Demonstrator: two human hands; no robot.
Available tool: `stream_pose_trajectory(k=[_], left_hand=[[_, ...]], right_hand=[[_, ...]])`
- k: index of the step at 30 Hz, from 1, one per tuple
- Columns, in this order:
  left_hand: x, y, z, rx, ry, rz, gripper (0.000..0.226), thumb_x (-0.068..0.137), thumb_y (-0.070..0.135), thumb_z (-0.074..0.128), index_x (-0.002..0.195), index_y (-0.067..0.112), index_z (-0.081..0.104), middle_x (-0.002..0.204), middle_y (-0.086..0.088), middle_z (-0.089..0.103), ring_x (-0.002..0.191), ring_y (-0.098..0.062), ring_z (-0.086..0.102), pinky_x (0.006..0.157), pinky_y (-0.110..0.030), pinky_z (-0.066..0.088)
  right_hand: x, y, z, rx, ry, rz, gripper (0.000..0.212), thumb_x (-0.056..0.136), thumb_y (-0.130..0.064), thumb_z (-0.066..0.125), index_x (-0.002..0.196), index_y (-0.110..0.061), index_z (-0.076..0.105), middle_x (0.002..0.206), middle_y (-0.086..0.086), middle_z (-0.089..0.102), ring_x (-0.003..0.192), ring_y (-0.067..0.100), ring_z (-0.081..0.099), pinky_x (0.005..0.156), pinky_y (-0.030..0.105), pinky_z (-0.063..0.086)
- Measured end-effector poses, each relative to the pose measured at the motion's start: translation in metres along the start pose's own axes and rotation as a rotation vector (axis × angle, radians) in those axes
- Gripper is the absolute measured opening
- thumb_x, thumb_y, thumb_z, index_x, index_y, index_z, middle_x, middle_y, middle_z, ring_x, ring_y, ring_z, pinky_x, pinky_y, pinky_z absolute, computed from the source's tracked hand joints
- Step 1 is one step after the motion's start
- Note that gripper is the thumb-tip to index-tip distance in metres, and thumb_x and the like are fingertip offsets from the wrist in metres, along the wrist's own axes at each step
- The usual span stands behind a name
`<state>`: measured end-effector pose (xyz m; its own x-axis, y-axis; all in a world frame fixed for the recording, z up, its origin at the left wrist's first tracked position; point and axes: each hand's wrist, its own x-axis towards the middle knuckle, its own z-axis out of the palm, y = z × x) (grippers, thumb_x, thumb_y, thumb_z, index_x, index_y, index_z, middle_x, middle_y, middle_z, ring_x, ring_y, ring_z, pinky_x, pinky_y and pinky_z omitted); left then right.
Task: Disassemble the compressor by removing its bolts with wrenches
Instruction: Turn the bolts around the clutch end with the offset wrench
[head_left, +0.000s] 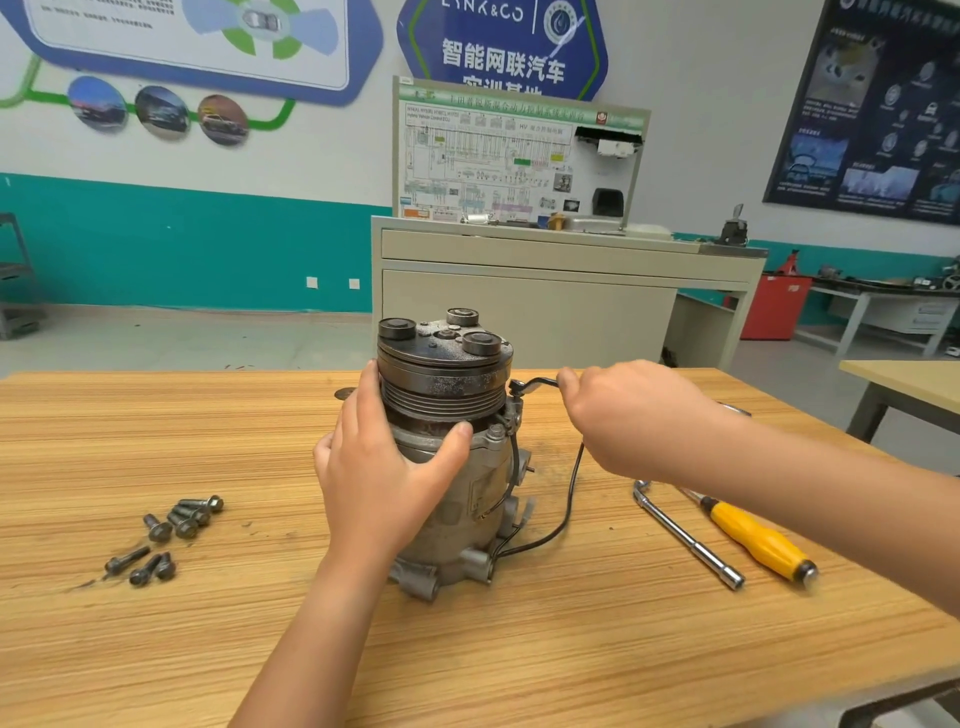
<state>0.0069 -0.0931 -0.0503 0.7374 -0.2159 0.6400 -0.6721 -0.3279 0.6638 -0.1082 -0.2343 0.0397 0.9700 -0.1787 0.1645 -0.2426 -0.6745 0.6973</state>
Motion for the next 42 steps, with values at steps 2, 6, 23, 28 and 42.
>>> stream_pose_trajectory(k=[2, 6, 23, 28, 42], left_hand=[[0.000, 0.000, 0.000, -0.001, 0.001, 0.001, 0.104, 0.058, 0.073, 0.034, 0.146, 0.017, 0.027, 0.142, 0.004, 0.041, 0.131, -0.012, 0.035, 0.106, -0.039, 0.021], [0.000, -0.001, 0.001, 0.003, 0.003, 0.003, 0.104, 0.059, 0.073, 0.034, 0.145, 0.016, 0.027, 0.142, 0.004, 0.041, 0.130, -0.012, 0.036, 0.106, -0.040, 0.021], [0.000, 0.000, 0.000, -0.015, -0.006, -0.003, 0.105, 0.057, 0.073, 0.034, 0.145, 0.017, 0.027, 0.143, 0.003, 0.041, 0.131, -0.014, 0.036, 0.106, -0.040, 0.021], [0.000, 0.000, -0.001, -0.012, -0.015, -0.006, 0.106, 0.057, 0.074, 0.033, 0.146, 0.017, 0.026, 0.143, 0.003, 0.040, 0.132, -0.013, 0.035, 0.107, -0.040, 0.020], [0.000, 0.001, 0.000, 0.008, -0.009, -0.008, 0.107, 0.056, 0.074, 0.032, 0.146, 0.015, 0.026, 0.145, 0.001, 0.039, 0.133, -0.015, 0.035, 0.107, -0.041, 0.021]], right_hand=[[0.001, 0.003, 0.000, -0.051, -0.017, -0.055, 0.035, 0.086, 0.001, 0.044, 0.121, -0.001, 0.041, 0.064, 0.003, 0.030, 0.044, 0.015, 0.025, 0.037, 0.025, 0.016], [0.001, 0.001, -0.008, -0.158, -0.029, -0.138, 0.038, 0.086, 0.008, 0.043, 0.124, 0.008, 0.043, 0.062, 0.006, 0.025, 0.044, 0.017, 0.024, 0.036, 0.025, 0.019], [-0.005, -0.014, -0.009, -0.153, -0.029, -0.086, 0.038, 0.086, 0.012, 0.036, 0.124, 0.009, 0.042, 0.085, 0.010, 0.050, 0.047, 0.013, 0.026, 0.036, 0.028, 0.018], [-0.002, 0.007, -0.002, -0.094, 0.016, -0.104, 0.036, 0.089, 0.003, 0.040, 0.125, 0.001, 0.037, 0.080, 0.008, 0.051, 0.061, 0.023, 0.051, 0.047, 0.028, 0.032], [0.000, 0.006, 0.014, -0.135, 0.113, -0.122, 0.055, 0.085, 0.010, 0.042, 0.137, 0.004, 0.024, 0.110, 0.015, 0.057, 0.076, 0.027, 0.061, 0.052, 0.031, 0.037]])
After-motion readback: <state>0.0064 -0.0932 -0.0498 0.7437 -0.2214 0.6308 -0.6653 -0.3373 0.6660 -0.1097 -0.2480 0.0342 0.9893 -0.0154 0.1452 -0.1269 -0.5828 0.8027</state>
